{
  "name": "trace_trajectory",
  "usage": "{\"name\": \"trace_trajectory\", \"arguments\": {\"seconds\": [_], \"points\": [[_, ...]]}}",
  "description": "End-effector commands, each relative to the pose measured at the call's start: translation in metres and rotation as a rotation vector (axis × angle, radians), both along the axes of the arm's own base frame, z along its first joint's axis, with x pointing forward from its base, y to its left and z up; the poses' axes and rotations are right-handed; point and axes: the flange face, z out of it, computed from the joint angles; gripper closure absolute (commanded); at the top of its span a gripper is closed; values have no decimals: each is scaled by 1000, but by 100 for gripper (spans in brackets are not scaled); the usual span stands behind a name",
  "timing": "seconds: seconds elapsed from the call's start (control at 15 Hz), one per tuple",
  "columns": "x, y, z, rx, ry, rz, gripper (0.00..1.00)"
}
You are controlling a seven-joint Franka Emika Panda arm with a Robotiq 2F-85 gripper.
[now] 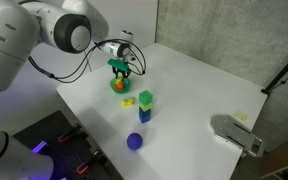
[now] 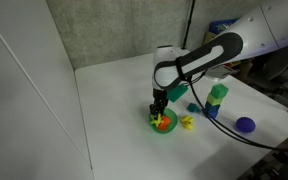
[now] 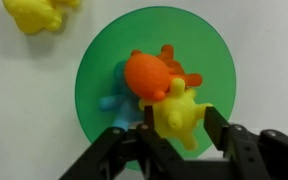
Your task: Place the round yellow toy on top of the stack
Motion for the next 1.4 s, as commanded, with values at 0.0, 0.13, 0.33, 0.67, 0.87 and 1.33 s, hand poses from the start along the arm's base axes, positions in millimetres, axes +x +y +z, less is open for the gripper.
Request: {"name": "trace_trajectory", "arguments": {"seconds": [0.0,0.13,0.33,0.67,0.87,1.33], "points": [[-2,-4,6,16,16,13,77],[-2,-3,7,16,13,14,95],[-1,-3,11,18,8,16,95],[2,-2,31,33,-10,27,95],[5,-3,50,53,-28,41,95],[22,-28,112,52,-82,12,95]]}}
